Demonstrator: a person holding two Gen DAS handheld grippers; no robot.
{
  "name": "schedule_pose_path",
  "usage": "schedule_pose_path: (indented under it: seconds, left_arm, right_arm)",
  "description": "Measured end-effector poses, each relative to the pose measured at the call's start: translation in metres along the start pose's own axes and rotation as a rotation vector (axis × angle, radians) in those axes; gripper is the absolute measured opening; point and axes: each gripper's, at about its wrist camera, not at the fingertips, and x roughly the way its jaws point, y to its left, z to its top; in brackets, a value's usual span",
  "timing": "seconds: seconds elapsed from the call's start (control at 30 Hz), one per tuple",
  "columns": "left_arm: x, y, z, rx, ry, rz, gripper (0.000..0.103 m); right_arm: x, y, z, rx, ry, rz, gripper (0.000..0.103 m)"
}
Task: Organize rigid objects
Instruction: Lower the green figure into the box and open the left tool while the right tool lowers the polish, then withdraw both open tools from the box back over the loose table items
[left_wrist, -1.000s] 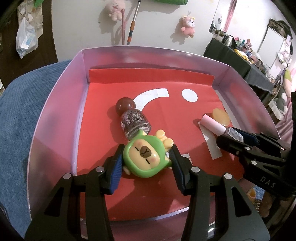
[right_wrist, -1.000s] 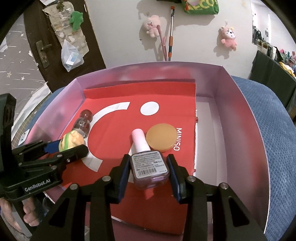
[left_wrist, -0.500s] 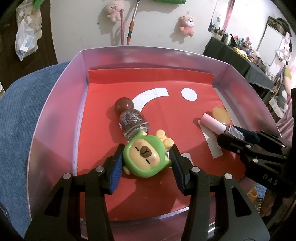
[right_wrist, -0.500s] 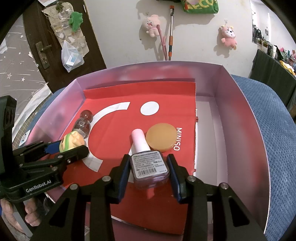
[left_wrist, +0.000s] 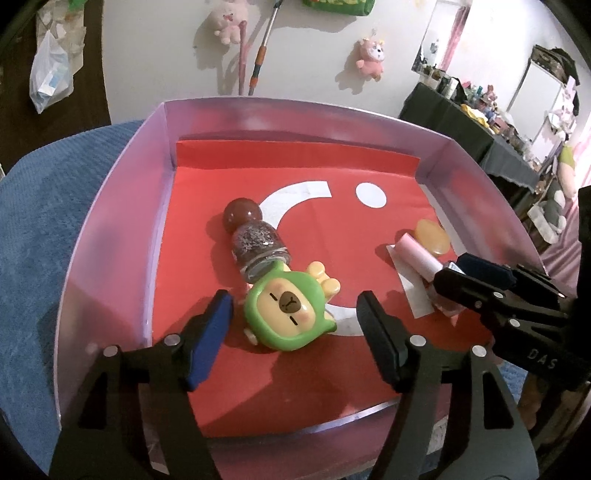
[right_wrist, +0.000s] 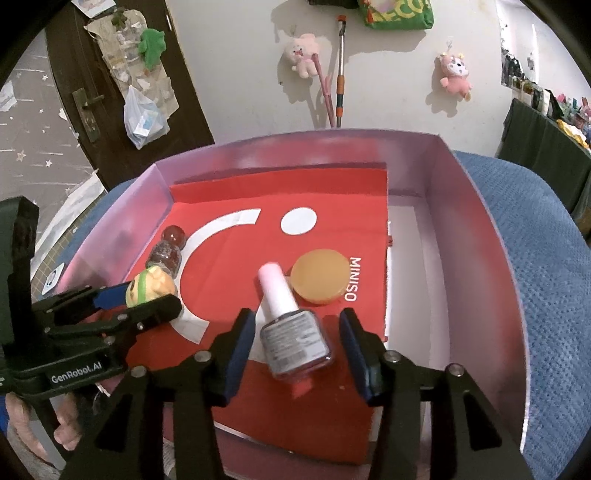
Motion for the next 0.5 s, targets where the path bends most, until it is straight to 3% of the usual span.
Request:
schedule_pose_path:
  seconds: [0.17, 0.5]
  left_arm:
    - [-0.009, -0.006, -0.001, 0.033, -0.028, 0.030, 0.068]
    - [-0.027, -0.011, -0.005, 0.066, -0.062, 0.046, 0.070]
  right_arm:
    - [-0.007, 0.000, -0.001, 0.005, -0.010, 0.012, 0.052]
    - [-0.036, 0.005, -0.004, -0.004, -0.066, 0.038, 0.071]
